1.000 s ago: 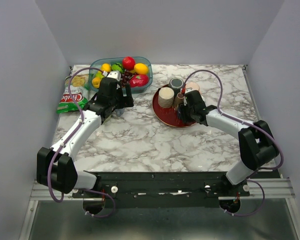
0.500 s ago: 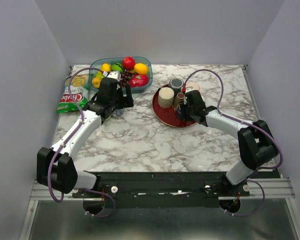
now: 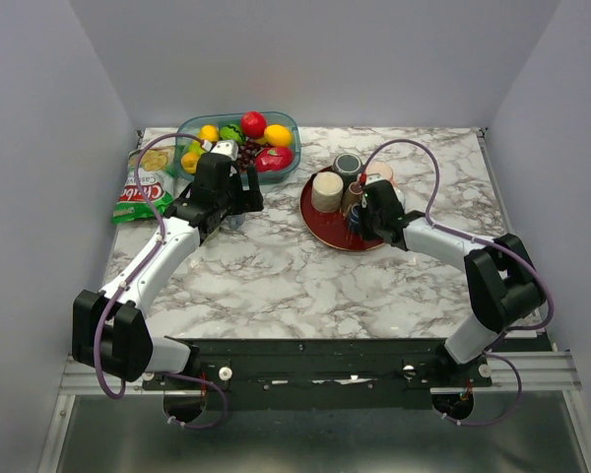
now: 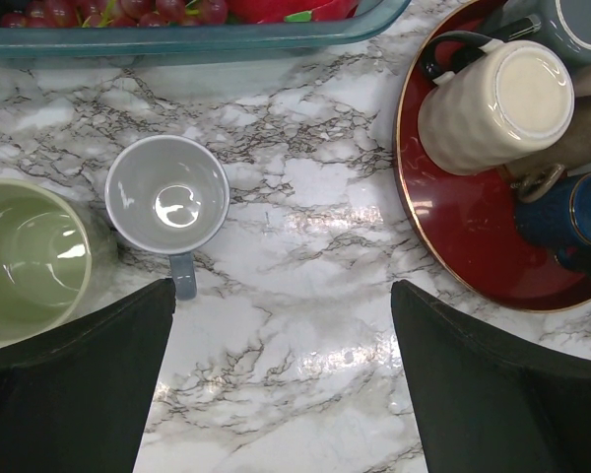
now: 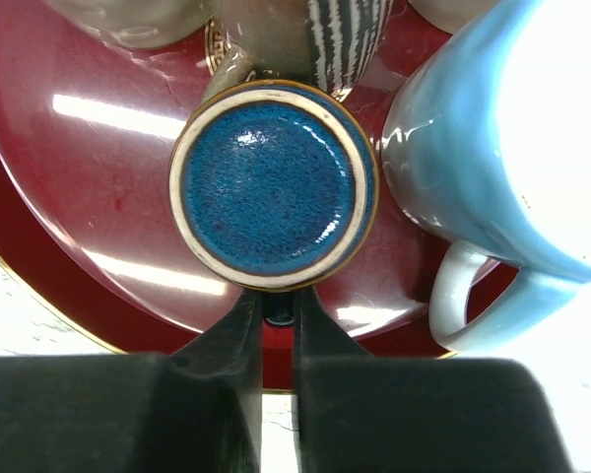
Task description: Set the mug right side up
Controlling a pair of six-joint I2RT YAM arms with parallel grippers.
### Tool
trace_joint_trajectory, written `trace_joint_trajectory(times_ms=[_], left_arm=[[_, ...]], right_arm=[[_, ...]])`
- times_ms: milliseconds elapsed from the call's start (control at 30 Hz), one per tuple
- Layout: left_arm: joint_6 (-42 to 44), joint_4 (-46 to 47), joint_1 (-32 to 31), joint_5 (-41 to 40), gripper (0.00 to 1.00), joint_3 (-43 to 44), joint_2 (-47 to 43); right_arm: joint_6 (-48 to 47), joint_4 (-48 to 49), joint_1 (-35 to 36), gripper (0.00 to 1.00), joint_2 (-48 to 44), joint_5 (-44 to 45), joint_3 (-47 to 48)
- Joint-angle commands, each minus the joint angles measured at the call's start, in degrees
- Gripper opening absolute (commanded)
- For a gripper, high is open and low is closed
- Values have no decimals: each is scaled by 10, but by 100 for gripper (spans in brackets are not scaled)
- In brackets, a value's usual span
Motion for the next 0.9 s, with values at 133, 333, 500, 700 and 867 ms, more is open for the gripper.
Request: trace_joint_trajectory(times_ms=[133, 333, 500, 700, 867], left_arm=[[-4, 1, -2, -1, 99, -6, -12], [-9, 5, -2, 10, 99, -5, -16], [-16, 17, -2, 34, 99, -2, -23], [-31, 49, -2, 93, 99, 1, -39], [-38, 114, -2, 265, 99, 23, -43]], right_arm=[[8, 24, 2, 1, 6, 9, -7], [1, 13, 1, 0, -56, 4, -15], [6, -32, 1, 1, -118, -15, 3], [39, -76, 1, 1, -192, -78, 53], [102, -70, 2, 1, -206, -171, 135]])
